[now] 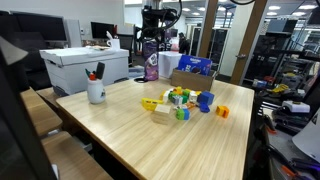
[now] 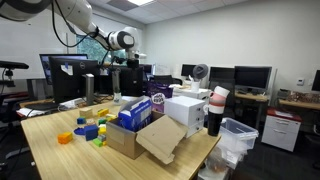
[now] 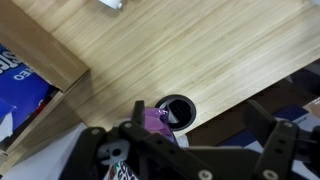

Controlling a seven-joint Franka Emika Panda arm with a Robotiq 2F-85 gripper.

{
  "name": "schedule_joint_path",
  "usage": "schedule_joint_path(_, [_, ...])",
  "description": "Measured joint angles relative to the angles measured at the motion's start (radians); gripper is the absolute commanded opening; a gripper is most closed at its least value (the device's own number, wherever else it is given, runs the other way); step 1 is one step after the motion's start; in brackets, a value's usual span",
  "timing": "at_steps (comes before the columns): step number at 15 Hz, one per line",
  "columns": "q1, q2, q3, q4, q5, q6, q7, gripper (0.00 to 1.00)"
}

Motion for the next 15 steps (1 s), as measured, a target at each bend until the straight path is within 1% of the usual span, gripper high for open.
schedule_joint_path(5, [0.002, 0.062, -0.019, 0.078, 0.000, 0.025, 0.225, 1.00])
schedule_joint_path(12, [0.001, 0.132, -0.068, 0.174, 0.000, 0.033, 0.541, 1.00])
schedule_joint_path(13, [0.000, 0.156, -0.092, 0.209, -0.001, 0.045, 0.666, 1.00])
schedule_joint_path(14, [-0.001, 0.161, -0.095, 0.215, -0.002, 0.047, 0.678, 1.00])
schedule_joint_path(15, [0.000, 0.166, -0.102, 0.222, -0.007, 0.052, 0.719, 1.00])
